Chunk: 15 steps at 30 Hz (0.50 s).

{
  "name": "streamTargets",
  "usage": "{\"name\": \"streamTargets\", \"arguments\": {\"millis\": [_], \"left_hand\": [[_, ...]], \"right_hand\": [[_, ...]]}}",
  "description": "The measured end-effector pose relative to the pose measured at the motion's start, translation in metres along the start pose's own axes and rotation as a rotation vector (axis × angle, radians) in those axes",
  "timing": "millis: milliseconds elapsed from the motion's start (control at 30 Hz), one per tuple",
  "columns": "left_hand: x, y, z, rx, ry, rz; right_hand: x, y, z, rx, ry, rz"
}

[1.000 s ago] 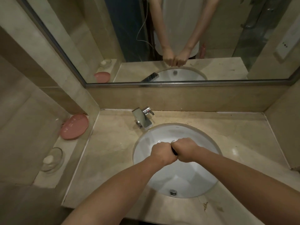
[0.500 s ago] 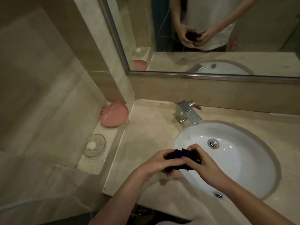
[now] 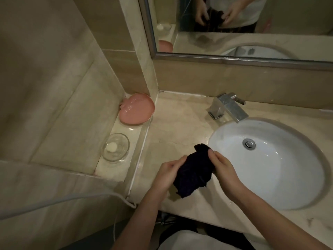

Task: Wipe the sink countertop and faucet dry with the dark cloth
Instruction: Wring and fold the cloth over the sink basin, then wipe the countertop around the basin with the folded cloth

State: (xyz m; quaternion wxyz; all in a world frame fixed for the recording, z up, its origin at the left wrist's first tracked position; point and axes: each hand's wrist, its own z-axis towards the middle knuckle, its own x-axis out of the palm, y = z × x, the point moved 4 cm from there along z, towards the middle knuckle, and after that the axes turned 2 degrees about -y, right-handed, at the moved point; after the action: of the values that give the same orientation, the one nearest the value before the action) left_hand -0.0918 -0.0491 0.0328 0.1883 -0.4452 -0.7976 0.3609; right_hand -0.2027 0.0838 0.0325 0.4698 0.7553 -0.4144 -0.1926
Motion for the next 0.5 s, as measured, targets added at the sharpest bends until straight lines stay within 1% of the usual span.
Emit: {"name": "streamTargets", "arguments": {"millis": [33, 67, 100, 200, 300, 367, 400, 433, 500], "left_hand": [[-0.003, 0.001, 0.001, -0.037, -0.04, 0.026], [-0.006, 0.001, 0.002, -0.043, -0.045, 0.039], [-0.007, 0.001, 0.001, -0.007, -0.016, 0.032], [-0.008, 0.007, 0.003, 0.189, 0.108, 0.009], [-0.016, 0.006, 0.004, 0.302, 0.064, -0.059], [-0.022, -0.001, 0.001, 0.344, 0.01, -0.073], [-0.024, -0.002, -0.001, 0.357, 0.004, -0.054], [-0.026, -0.003, -0.001, 0.368, 0.007, -0.007], [-0.03, -0.005, -0.001, 0.362, 0.021, 0.157]], "right_hand": [[0.002, -0.001, 0.002, 0.058, 0.035, 0.088], [0.005, -0.001, 0.003, 0.102, 0.06, 0.143], [0.005, -0.001, 0.004, 0.11, 0.084, 0.132], [0.007, 0.008, 0.003, 0.002, 0.143, -0.046], [0.008, 0.021, -0.004, -0.147, 0.215, -0.208], [0.004, 0.025, -0.007, -0.237, 0.18, -0.401], [0.002, 0.027, -0.009, -0.253, 0.132, -0.47], [-0.001, 0.027, -0.012, -0.252, 0.105, -0.489], [-0.001, 0.024, -0.019, -0.176, 0.138, -0.405]]}}
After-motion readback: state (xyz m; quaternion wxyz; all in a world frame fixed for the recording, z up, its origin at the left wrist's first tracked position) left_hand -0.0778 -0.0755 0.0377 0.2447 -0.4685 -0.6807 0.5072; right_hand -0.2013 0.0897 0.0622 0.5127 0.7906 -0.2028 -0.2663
